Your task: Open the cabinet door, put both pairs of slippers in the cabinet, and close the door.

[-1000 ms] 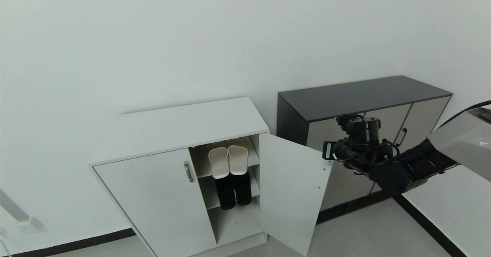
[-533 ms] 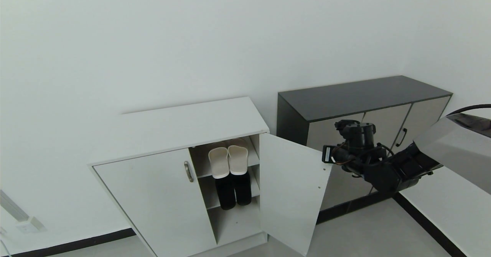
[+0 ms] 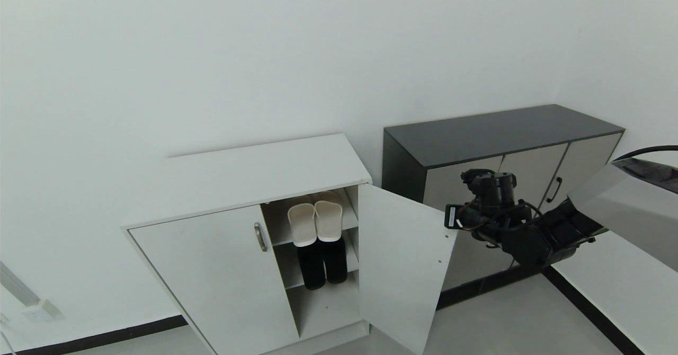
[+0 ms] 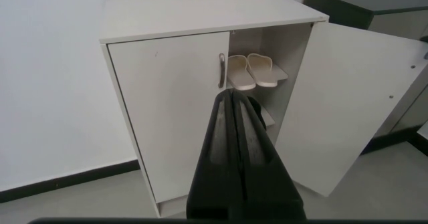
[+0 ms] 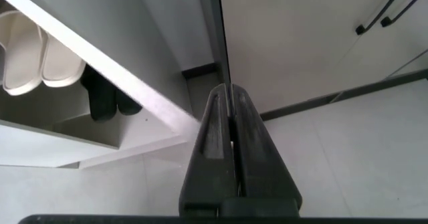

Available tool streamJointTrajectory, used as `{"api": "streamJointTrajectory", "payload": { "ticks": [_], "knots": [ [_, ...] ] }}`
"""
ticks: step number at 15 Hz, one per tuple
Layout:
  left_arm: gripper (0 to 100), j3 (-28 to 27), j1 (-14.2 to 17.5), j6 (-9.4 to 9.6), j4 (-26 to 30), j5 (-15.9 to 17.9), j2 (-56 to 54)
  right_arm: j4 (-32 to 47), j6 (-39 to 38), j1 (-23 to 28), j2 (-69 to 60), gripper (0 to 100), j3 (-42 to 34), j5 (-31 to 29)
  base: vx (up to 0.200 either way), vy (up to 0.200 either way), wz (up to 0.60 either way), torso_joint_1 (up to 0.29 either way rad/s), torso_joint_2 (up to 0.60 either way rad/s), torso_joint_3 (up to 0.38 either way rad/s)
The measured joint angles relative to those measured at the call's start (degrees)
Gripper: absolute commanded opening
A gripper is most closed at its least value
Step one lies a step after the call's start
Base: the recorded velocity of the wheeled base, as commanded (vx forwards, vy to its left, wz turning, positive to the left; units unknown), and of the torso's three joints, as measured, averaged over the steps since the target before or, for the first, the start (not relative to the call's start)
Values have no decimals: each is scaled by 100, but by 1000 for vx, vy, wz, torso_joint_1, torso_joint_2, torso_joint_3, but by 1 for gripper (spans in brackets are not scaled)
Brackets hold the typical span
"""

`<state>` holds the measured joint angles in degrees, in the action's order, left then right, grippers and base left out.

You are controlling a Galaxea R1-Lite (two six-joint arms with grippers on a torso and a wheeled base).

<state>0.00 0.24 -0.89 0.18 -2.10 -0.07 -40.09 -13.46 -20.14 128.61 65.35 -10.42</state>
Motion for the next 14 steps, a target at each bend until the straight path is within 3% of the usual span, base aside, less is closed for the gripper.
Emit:
{"api": "streamJointTrajectory", "payload": {
  "ticks": [6,14],
  "knots": [
    [0,0,0,0,0,0,0,20,0,-276,-59,0,-130,-2,0,0,0,0,0,0],
    [0,0,-2,24,0,18,0,-33,7,-1279,-361,0,-775,-27,0,0,0,0,0,0]
  ]
}}
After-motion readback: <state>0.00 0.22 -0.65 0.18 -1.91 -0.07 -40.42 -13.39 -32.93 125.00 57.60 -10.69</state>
